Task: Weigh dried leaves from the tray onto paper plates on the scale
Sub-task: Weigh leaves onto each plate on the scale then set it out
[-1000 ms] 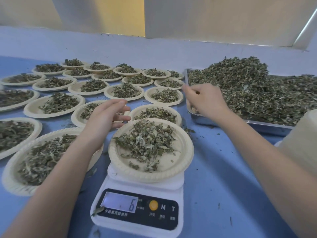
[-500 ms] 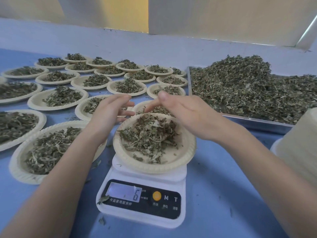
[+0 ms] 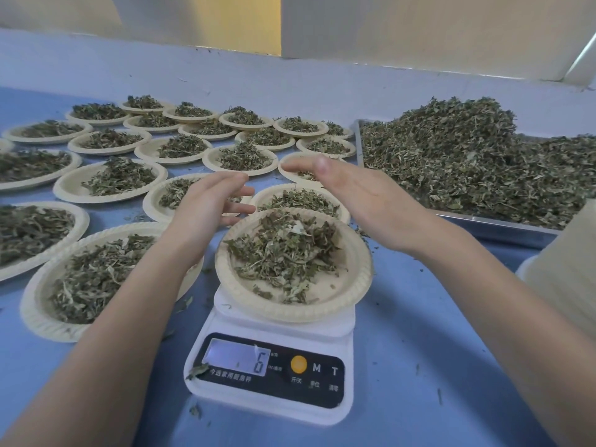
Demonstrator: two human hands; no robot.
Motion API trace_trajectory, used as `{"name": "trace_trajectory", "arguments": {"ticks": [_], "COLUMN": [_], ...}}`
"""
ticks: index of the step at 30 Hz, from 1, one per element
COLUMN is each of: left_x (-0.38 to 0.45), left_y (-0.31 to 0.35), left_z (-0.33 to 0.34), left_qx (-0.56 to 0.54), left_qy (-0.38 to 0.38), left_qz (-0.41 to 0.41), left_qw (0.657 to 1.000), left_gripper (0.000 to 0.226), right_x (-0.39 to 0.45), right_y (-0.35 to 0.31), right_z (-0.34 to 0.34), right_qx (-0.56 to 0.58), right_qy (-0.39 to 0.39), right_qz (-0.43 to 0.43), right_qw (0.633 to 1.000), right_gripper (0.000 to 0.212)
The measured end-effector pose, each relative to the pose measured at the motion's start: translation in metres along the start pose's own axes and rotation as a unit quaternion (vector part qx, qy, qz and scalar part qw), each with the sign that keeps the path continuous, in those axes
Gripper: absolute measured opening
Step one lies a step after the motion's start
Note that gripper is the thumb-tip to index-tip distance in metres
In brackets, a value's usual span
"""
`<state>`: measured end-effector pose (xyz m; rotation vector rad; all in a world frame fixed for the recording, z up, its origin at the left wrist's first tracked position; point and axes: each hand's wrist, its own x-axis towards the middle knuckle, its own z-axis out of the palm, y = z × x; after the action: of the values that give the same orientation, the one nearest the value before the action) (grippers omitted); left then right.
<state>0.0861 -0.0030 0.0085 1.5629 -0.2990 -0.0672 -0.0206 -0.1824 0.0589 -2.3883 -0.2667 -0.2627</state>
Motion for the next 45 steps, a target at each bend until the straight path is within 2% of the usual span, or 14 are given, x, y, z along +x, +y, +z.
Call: {"name": "trace_trajectory", "arguments": {"ticks": [11, 20, 24, 28, 33, 35, 38, 41, 43, 45], "left_x": [-0.002, -0.001, -0.001, -0.003, -0.007, -0.007, -0.011, -0.031, -0.05, -0.061], "left_y": [0.0, -0.001, -0.002, -0.001, -0.001, 0.0, 0.004, 0.001, -0.002, -0.004], "left_z": [0.001, 0.001, 0.001, 0.002, 0.006, 0.007, 0.006, 0.001, -0.001, 0.002], "left_qx": [0.014, 0.029, 0.039, 0.059, 0.077, 0.091, 0.101, 0.133, 0.13, 0.118], "left_qy": [-0.003, -0.006, -0.008, -0.018, -0.038, -0.044, -0.065, -0.088, -0.079, -0.062], "left_qz": [0.001, 0.0, -0.002, -0.003, 0.004, 0.01, 0.01, 0.016, -0.005, -0.022], "left_qw": [1.0, 1.0, 0.999, 0.998, 0.996, 0.995, 0.993, 0.987, 0.988, 0.991], "left_gripper": [0.024, 0.027, 0.028, 0.029, 0.027, 0.026, 0.028, 0.049, 0.062, 0.062], "right_x": [0.003, 0.004, 0.006, 0.009, 0.019, 0.018, 0.011, -0.006, -0.019, -0.028], "right_y": [0.007, 0.011, 0.014, 0.024, 0.055, 0.061, 0.061, 0.053, 0.047, 0.041], "right_z": [0.007, 0.012, 0.014, 0.007, -0.015, -0.014, -0.003, 0.015, 0.029, 0.041], "right_qx": [0.039, 0.021, 0.013, -0.02, -0.06, -0.059, -0.045, 0.044, 0.072, 0.096], "right_qy": [0.013, 0.013, 0.017, 0.052, 0.124, 0.115, 0.085, 0.076, 0.065, 0.063], "right_qz": [0.014, 0.007, 0.009, 0.016, 0.122, 0.137, 0.131, 0.128, 0.119, 0.126], "right_qw": [0.999, 1.0, 1.0, 0.998, 0.983, 0.982, 0.987, 0.988, 0.988, 0.985], "right_gripper": [0.057, 0.069, 0.064, 0.055, 0.05, 0.049, 0.053, 0.072, 0.084, 0.086]}}
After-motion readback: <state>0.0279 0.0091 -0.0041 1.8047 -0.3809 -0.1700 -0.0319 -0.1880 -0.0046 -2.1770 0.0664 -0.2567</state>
